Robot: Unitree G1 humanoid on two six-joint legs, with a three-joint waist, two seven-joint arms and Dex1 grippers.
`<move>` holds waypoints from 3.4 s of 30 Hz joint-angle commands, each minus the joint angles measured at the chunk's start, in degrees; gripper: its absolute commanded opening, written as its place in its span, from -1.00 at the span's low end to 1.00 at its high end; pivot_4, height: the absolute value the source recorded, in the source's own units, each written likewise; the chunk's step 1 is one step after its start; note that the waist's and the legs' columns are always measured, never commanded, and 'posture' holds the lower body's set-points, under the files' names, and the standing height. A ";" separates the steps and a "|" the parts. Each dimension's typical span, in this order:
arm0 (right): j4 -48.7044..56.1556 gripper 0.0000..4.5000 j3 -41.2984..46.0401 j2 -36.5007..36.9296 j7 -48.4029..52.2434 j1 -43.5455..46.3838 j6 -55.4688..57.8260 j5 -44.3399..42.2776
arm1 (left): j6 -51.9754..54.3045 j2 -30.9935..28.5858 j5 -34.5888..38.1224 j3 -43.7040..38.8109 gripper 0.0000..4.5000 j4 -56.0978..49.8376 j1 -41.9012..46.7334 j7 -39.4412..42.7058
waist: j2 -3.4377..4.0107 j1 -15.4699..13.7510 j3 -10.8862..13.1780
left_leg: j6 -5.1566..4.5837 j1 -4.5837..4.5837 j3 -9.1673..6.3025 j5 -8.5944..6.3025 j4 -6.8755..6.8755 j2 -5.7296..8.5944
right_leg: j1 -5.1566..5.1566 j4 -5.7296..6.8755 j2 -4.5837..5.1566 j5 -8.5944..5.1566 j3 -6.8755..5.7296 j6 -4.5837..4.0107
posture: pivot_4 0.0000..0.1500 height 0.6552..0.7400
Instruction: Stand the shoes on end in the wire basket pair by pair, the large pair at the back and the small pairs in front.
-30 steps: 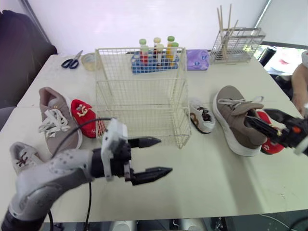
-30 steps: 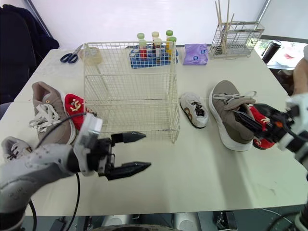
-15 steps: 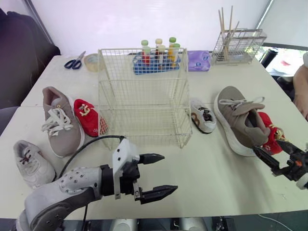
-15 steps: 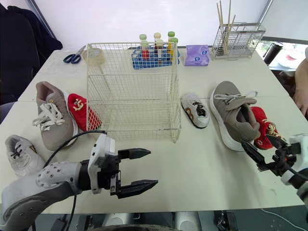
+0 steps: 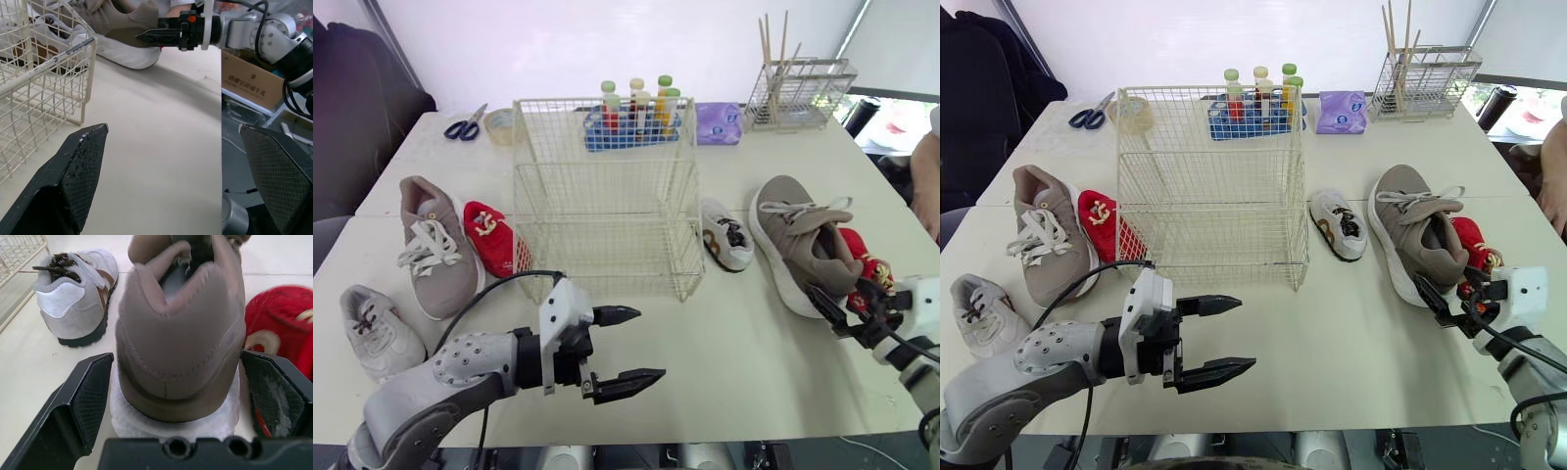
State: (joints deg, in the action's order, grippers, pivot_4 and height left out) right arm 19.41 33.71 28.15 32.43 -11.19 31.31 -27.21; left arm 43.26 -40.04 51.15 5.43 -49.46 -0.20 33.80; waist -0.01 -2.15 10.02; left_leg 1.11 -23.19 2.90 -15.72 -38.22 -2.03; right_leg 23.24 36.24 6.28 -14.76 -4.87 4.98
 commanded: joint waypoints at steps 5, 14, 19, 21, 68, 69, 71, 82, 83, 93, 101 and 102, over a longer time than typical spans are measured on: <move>-5.87 0.75 -3.51 -2.41 -3.21 4.07 -4.62 1.19 | -1.52 -0.04 -2.07 -0.15 1.00 -0.15 -0.18 0.89 | 0.00 0.24 -0.01 | 0.00 0.03 0.00 0.00 0.00 -0.01 | 0.00 0.00 -0.02 0.01 0.03 -0.01 | 1.00 1.00; -8.25 -0.31 -5.76 -2.55 -3.79 3.45 -9.12 2.22 | -1.93 -0.69 -3.04 -1.25 1.00 -0.22 -1.73 1.84 | -0.50 1.41 -0.41 | 0.00 0.09 0.02 0.00 0.00 -0.09 | -0.08 0.00 -0.08 0.02 0.03 -0.01 | 1.00 1.00; -8.33 -0.76 -4.28 -0.25 -2.93 3.86 -10.26 1.48 | -2.37 -1.45 -3.51 -1.64 1.00 1.16 -1.56 3.50 | -0.79 1.43 -0.59 | 0.01 0.18 -0.06 0.00 0.00 -0.16 | -0.15 -0.03 -0.11 0.02 0.05 -0.04 | 1.00 1.00; -9.01 -0.76 -2.76 2.41 -1.28 4.73 -10.55 0.82 | -2.64 -1.89 -3.74 -1.62 1.00 2.21 -1.08 4.62 | -0.75 1.42 -0.59 | 0.00 0.17 -0.05 -0.01 0.00 -0.16 | -0.15 -0.05 -0.11 0.02 0.07 -0.06 | 1.00 1.00; -20.91 -0.76 -63.62 44.21 60.07 95.97 -27.89 -28.58 | 14.64 -18.68 37.71 -46.69 1.00 6.64 -19.29 6.71 | 0.12 2.66 0.71 | 0.01 -0.26 0.46 -0.01 0.11 -0.54 | 0.83 0.01 -0.66 0.21 0.96 0.08 | 1.00 1.00; -22.39 -0.76 -66.48 43.51 60.07 97.67 -30.06 -28.69 | 16.63 -18.82 38.83 -51.02 1.00 6.72 -22.89 8.97 | 0.07 2.82 0.75 | 0.01 -0.26 0.48 -0.01 0.10 -0.55 | 0.87 0.03 -0.66 0.21 0.97 0.07 | 1.00 1.00; -25.42 -0.76 -70.56 42.51 60.07 100.48 -32.97 -29.46 | 19.09 -18.51 38.32 -58.40 1.00 6.74 -28.84 12.85 | -0.05 3.09 0.79 | 0.01 -0.31 0.55 -0.01 0.11 -0.57 | 1.02 0.13 -0.66 0.21 1.02 0.08 | 1.00 1.00; -21.34 -0.76 -80.31 44.75 60.07 106.03 -33.35 -40.20 | 18.99 -31.38 26.12 -77.35 1.00 20.56 -29.18 32.64 | -0.36 2.78 0.94 | 0.06 -0.37 0.91 -0.02 0.08 -0.64 | 1.39 0.14 -0.68 0.16 1.00 -0.27 | 1.00 1.00; -20.60 -0.76 -81.09 44.66 60.07 106.48 -33.20 -40.89 | 17.60 -33.98 27.19 -74.06 1.00 21.53 -25.41 32.29 | -0.38 2.81 0.93 | 0.06 -0.37 0.95 -0.02 0.05 -0.65 | 1.38 0.10 -0.68 0.19 1.02 -0.31 | 1.00 1.00; -19.04 -0.76 -88.20 44.28 60.07 112.01 -36.87 -41.19 | 15.12 -35.77 40.22 -42.88 1.00 20.05 -2.86 32.55 | -0.55 3.22 1.01 | 0.01 -0.40 1.61 -0.06 0.13 -0.77 | 1.87 0.79 -0.69 0.35 1.51 -0.05 | 1.00 1.00; -19.60 -0.76 -90.96 43.25 60.07 114.04 -40.10 -41.55 | 14.68 -31.15 31.87 -23.02 1.00 21.92 10.35 36.78 | -0.54 2.79 1.00 | 0.04 -0.40 1.69 -0.04 0.01 -0.82 | 1.96 1.00 -0.73 0.34 1.54 -0.07 | 1.00 1.00; -19.53 -0.76 -90.90 43.05 60.07 114.10 -40.11 -41.82 | 14.91 -30.22 30.66 -20.93 1.00 22.42 11.99 36.98 | -0.58 2.81 0.99 | 0.04 -0.41 1.69 -0.04 -0.01 -0.82 | 1.95 1.00 -0.73 0.34 1.54 -0.06 | 1.00 1.00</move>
State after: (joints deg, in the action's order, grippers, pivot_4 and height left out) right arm 0.12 -59.16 70.90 92.39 100.63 -7.73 -66.60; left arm 58.29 -70.88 83.77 -18.39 -27.46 10.02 69.91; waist -0.60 0.66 11.01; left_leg 1.16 -23.60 4.59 -15.76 -38.24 -2.85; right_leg 25.19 37.23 5.55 -14.42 -3.32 4.92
